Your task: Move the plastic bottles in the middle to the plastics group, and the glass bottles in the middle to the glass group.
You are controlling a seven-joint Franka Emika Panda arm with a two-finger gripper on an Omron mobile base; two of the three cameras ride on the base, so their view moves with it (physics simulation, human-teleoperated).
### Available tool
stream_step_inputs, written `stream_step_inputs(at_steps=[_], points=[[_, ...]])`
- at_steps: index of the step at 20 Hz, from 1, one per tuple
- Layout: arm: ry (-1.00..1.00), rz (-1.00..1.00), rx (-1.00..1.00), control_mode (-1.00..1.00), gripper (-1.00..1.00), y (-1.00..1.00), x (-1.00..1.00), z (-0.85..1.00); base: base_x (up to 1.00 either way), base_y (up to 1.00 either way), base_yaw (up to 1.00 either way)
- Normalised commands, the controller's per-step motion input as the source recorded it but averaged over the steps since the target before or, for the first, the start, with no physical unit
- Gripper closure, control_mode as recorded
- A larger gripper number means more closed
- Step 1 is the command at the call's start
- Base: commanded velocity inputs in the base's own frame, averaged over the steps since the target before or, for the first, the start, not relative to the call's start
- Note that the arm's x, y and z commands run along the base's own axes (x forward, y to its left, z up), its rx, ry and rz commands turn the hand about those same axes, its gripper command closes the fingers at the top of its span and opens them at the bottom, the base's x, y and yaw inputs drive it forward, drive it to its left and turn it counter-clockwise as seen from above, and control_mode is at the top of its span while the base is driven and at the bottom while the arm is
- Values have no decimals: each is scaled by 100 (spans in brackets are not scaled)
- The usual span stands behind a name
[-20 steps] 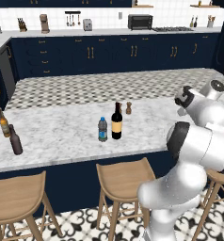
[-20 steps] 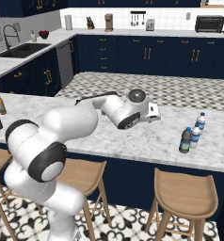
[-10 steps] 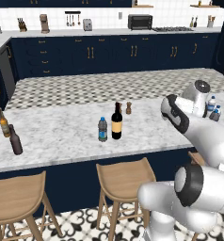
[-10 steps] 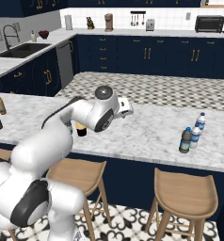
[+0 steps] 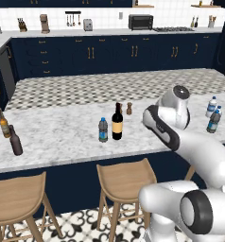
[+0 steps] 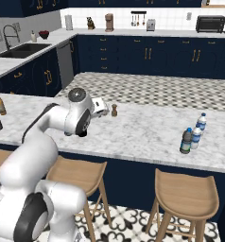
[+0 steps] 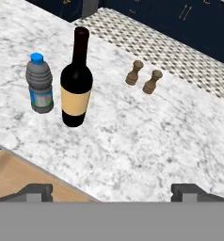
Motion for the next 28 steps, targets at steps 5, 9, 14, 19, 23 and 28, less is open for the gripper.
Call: stream_step_inputs(at_steps=[5, 9, 14, 19, 23, 28], points=[[2, -6, 0, -100, -100, 75, 9, 0, 0, 0, 0], [14, -20, 0, -100, -100, 28, 7, 0, 0, 0, 0], [7, -5, 3, -100, -100, 1, 19, 0, 0, 0, 0], [-2, 0, 4, -100, -100, 5, 35, -6, 0, 0, 0], [-11, 0, 6, -100, -100, 34, 42, -12, 0, 0, 0], [-6, 0, 3, -100, -100, 21, 2, -3, 0, 0, 0]])
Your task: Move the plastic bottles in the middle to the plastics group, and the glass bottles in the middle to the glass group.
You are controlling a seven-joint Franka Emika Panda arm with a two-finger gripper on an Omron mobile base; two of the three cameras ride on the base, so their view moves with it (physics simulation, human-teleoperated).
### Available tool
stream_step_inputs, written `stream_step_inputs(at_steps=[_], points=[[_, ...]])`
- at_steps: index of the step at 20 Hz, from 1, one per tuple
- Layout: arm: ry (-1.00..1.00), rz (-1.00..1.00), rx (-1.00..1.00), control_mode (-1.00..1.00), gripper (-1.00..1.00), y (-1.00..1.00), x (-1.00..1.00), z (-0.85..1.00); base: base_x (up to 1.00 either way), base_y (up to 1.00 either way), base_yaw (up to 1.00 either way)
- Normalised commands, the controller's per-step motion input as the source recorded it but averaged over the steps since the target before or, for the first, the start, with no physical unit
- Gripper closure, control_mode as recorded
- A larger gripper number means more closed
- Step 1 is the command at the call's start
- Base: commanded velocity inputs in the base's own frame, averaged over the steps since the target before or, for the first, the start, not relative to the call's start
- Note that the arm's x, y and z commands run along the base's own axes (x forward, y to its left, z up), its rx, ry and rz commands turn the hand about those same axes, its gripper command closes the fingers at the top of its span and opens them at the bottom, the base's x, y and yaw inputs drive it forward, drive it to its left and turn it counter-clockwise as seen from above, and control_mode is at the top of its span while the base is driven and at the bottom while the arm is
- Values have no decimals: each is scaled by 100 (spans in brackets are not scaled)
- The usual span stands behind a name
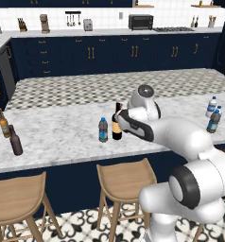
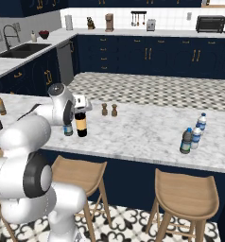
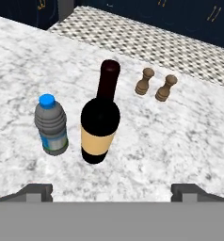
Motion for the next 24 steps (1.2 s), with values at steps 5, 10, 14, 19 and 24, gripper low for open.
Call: stream_step_inputs(at_steps=[5, 10, 14, 19, 24], points=[[0, 0, 12, -100, -100, 5, -6, -9, 0, 0, 0], [0, 0, 7, -100, -100, 0, 2, -1, 0, 0, 0], [0, 0, 0, -100, -100, 0, 12, -1, 0, 0, 0], [1, 0, 0, -100, -100, 16, 20, -5, 0, 0, 0], [2, 0, 0, -100, -100, 13, 19, -8, 0, 0, 0]])
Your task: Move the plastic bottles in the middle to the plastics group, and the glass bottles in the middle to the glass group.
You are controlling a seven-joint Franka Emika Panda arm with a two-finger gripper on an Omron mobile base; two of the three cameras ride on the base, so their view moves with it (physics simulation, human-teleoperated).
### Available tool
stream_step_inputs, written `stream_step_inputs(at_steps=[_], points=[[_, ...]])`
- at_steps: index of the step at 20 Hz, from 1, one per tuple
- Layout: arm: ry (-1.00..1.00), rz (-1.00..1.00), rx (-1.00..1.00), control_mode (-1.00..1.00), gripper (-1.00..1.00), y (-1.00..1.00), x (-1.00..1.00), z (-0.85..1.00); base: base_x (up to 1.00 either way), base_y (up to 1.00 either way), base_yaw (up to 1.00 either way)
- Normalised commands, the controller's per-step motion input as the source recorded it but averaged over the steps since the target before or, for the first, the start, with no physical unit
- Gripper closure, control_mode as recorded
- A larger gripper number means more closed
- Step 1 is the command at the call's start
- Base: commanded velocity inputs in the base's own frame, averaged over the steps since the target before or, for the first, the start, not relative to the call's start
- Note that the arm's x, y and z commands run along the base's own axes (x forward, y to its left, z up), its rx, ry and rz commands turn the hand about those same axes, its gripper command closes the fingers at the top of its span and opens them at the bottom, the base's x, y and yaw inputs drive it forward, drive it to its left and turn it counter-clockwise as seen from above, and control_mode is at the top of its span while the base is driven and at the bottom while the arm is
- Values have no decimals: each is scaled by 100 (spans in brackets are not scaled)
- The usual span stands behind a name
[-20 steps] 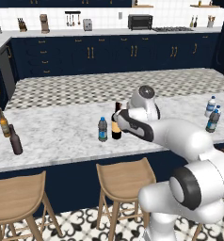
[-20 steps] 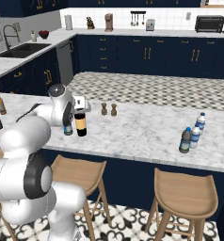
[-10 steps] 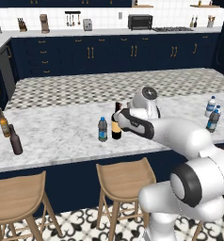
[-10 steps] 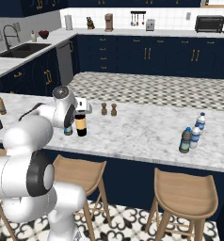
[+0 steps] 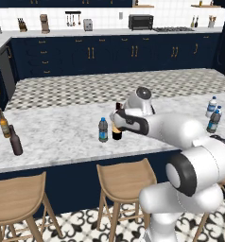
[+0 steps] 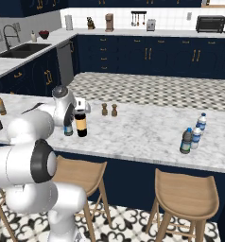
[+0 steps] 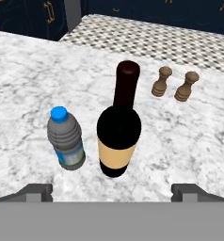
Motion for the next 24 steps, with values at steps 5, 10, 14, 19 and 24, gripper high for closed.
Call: stream_step_inputs(at_steps=[5, 10, 14, 19, 24], points=[[6, 0, 0, -100, -100, 0, 24, 0, 0, 0, 0], [8, 0, 0, -100, -100, 0, 26, -1, 0, 0, 0], [8, 0, 0, -100, -100, 0, 29, -8, 0, 0, 0], [10, 0, 0, -100, -100, 0, 21, -18, 0, 0, 0], [4, 0, 0, -100, -100, 0, 11, -24, 0, 0, 0]])
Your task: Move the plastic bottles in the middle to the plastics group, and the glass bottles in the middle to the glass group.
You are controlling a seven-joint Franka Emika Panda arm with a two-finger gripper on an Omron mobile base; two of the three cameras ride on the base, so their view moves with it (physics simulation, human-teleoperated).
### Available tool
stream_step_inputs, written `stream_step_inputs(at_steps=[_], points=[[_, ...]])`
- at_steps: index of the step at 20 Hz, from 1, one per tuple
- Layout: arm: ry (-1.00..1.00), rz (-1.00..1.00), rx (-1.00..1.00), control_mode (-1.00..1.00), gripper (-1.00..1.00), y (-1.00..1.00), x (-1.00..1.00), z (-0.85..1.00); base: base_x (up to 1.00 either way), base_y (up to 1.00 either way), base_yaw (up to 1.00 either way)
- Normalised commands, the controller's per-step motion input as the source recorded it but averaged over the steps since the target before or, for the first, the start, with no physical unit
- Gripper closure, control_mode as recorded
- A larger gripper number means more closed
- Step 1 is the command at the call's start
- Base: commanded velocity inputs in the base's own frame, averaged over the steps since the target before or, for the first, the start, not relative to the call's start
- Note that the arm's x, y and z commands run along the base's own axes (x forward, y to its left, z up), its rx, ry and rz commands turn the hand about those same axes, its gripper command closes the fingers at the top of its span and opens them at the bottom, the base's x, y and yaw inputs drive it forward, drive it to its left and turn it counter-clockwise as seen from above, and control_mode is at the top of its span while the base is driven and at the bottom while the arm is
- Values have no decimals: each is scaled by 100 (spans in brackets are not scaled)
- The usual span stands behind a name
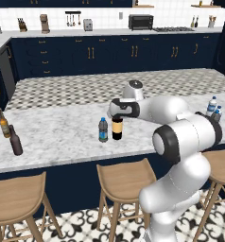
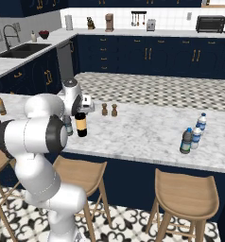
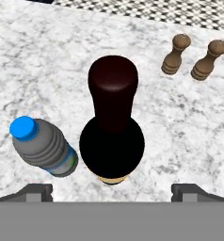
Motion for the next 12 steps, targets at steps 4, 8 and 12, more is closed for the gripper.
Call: stream_step_inputs(at_steps=[4, 8, 12], points=[[0, 0, 0, -100, -100, 1, 13, -19, 0, 0, 0], [0, 0, 0, -100, -100, 0, 14, -6, 0, 0, 0], [0, 0, 0, -100, -100, 0, 8, -4, 0, 0, 0]])
